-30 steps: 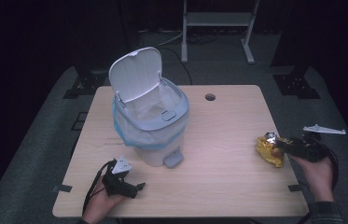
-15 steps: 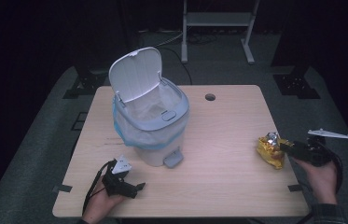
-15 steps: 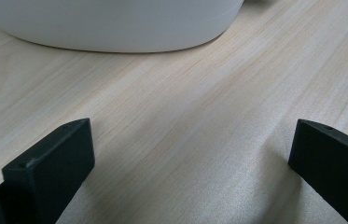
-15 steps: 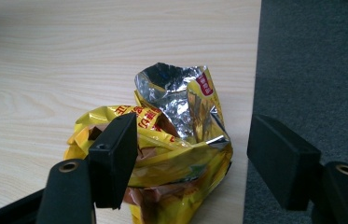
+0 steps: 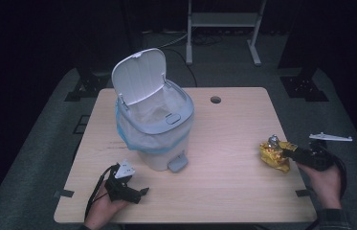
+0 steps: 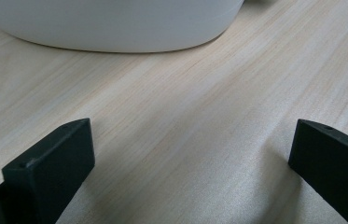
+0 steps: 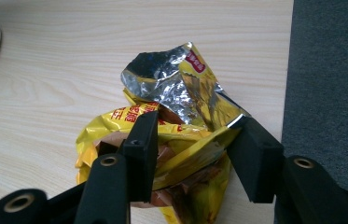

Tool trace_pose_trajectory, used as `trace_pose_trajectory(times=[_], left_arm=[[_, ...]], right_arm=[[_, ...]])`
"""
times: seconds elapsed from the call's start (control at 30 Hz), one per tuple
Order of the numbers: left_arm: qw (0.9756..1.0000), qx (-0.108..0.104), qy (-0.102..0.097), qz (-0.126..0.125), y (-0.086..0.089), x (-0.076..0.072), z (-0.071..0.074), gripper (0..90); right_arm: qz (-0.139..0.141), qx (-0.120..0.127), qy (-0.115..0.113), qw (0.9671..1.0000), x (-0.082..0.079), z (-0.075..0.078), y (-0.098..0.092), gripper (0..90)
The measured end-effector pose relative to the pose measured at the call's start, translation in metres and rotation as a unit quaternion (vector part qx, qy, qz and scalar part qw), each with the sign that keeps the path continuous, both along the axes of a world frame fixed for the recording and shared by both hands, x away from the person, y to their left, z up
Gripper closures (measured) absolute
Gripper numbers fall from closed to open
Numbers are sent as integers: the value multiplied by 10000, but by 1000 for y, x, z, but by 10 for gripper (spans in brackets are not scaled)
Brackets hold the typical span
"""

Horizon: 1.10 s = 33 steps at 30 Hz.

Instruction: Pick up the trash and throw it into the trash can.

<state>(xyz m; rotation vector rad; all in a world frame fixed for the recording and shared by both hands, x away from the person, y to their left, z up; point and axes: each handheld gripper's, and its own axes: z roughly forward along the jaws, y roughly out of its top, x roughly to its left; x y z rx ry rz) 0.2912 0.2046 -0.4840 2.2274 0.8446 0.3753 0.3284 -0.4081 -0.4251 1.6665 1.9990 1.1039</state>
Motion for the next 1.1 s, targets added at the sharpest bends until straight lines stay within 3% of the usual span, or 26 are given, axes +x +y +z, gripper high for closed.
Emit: trace_pose_trajectory(times=[0.33, 0.5, 1.1], left_arm=[[10000, 2, 1, -1, 0, 0, 0, 0], [10000, 1, 1, -1, 0, 0, 0, 0], [10000, 0, 0, 0, 0, 0, 0, 0]], right_arm=[[97, 20, -7, 10000, 1, 1, 3, 652], [213, -86, -60, 9997, 1, 2, 7, 842], [419, -145, -278, 9986, -1, 11, 17, 877]])
